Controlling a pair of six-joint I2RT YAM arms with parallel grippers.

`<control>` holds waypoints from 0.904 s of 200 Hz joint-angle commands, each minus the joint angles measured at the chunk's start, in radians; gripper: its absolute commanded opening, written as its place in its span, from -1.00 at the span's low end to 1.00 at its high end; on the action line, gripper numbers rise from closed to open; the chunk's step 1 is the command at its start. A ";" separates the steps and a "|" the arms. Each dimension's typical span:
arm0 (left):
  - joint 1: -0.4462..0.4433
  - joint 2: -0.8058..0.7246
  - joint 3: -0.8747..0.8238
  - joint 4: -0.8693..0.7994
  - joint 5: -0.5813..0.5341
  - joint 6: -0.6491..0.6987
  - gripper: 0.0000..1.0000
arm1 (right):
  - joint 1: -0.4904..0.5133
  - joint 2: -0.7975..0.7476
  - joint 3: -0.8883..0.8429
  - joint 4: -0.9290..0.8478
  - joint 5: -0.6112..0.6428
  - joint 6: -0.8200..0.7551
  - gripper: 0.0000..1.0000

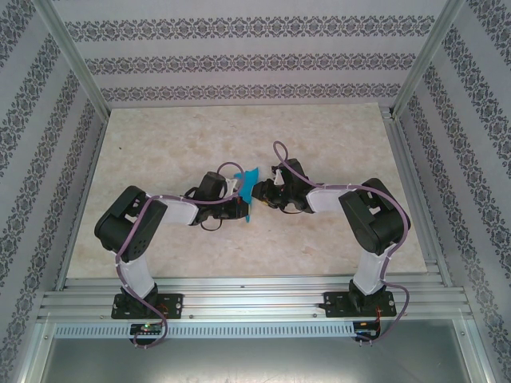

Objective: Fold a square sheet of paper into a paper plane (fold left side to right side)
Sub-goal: Fold the wing for the fifth time at the center of the table.

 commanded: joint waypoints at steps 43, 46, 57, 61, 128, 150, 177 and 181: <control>0.050 0.017 -0.060 0.132 0.060 -0.055 -1.00 | 0.021 -0.008 0.013 0.017 -0.003 -0.018 -0.41; 0.051 0.019 -0.061 0.135 0.061 -0.056 -1.00 | 0.020 -0.007 0.015 0.018 -0.005 -0.018 -0.42; 0.054 0.021 -0.066 0.142 0.065 -0.060 -1.00 | 0.023 -0.005 0.020 0.019 -0.008 -0.018 -0.45; 0.055 0.023 -0.068 0.148 0.068 -0.062 -1.00 | 0.025 -0.005 0.022 0.020 -0.010 -0.019 -0.46; 0.074 0.040 -0.092 0.209 0.088 -0.098 -1.00 | 0.053 0.025 0.071 0.018 -0.019 -0.015 -0.57; 0.077 0.044 -0.098 0.220 0.093 -0.103 -1.00 | 0.060 0.039 0.089 0.016 -0.019 -0.014 -0.57; 0.078 0.049 -0.097 0.224 0.096 -0.106 -1.00 | 0.063 0.055 0.110 0.007 -0.016 -0.018 -0.57; 0.078 0.049 -0.097 0.224 0.098 -0.106 -1.00 | 0.063 0.057 0.112 0.007 -0.016 -0.019 -0.57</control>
